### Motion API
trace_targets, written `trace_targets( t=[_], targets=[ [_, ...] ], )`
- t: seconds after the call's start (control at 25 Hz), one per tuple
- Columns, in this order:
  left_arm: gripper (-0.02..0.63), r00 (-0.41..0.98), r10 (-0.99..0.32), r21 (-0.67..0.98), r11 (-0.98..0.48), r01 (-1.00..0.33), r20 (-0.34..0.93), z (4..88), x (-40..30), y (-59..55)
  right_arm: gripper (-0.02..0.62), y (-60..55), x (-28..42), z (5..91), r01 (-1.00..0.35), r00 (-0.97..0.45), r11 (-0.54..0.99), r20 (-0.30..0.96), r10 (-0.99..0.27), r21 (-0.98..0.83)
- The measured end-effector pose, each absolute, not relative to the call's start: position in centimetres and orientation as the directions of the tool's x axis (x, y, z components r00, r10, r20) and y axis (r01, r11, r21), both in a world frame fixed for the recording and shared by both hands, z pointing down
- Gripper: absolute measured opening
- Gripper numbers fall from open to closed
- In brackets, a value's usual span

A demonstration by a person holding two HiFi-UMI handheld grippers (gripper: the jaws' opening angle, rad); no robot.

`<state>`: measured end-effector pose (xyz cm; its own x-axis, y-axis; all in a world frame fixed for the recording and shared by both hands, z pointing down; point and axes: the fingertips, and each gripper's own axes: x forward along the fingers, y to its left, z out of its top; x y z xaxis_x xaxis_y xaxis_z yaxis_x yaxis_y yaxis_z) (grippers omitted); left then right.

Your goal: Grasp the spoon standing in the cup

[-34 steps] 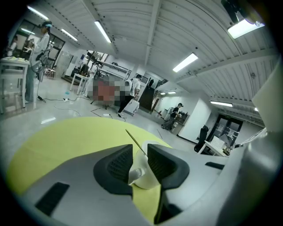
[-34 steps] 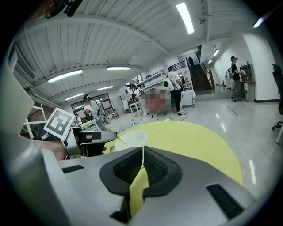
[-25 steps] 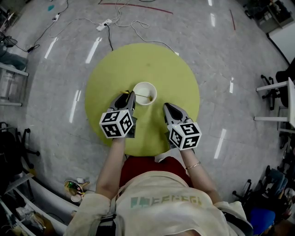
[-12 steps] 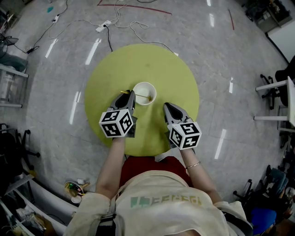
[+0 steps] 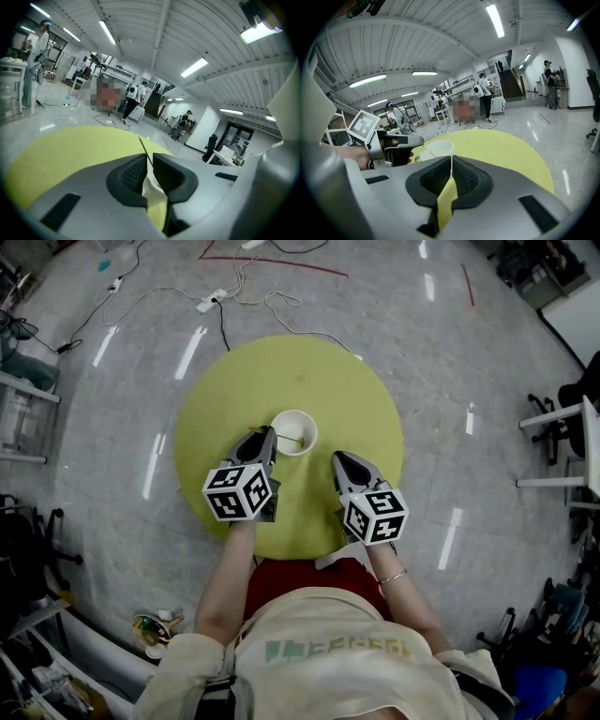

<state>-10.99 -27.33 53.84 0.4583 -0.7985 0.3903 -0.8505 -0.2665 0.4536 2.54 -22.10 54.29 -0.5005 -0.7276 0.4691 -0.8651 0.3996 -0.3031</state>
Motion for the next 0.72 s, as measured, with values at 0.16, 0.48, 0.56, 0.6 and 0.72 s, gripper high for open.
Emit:
trace_targets(
  t=[0.16,0.48,0.56,0.6,0.72],
  targets=[
    [0.048,0.462,-0.797,0.465,-0.264,-0.845,0.388,53.7,-10.9,-27.1,0.038,-21.9,2.6,54.1,-0.865,-0.5,0.402,0.464,-0.731,-0.299],
    [0.035,0.473,-0.802,0.464,-0.284,-0.839,0.365,52.7,-11.0,-27.2,0.038,-22.1,1.8,53.2,-0.862,-0.506,0.417,0.448,-0.737,-0.288],
    [0.032,0.475,-0.803,0.463,-0.289,-0.838,0.359,52.5,-10.9,-27.2,0.038,-22.2,1.7,53.0,-0.861,-0.507,0.421,0.443,-0.739,-0.284],
    [0.031,0.477,-0.804,0.463,-0.291,-0.837,0.356,52.3,-10.8,-27.2,0.038,-22.2,1.6,52.9,-0.861,-0.508,0.423,0.442,-0.739,-0.282],
    [0.026,0.482,-0.805,0.455,-0.305,-0.837,0.347,51.8,-10.4,-27.0,0.038,-22.1,1.6,52.6,-0.86,-0.51,0.431,0.442,-0.738,-0.274]
  ],
)
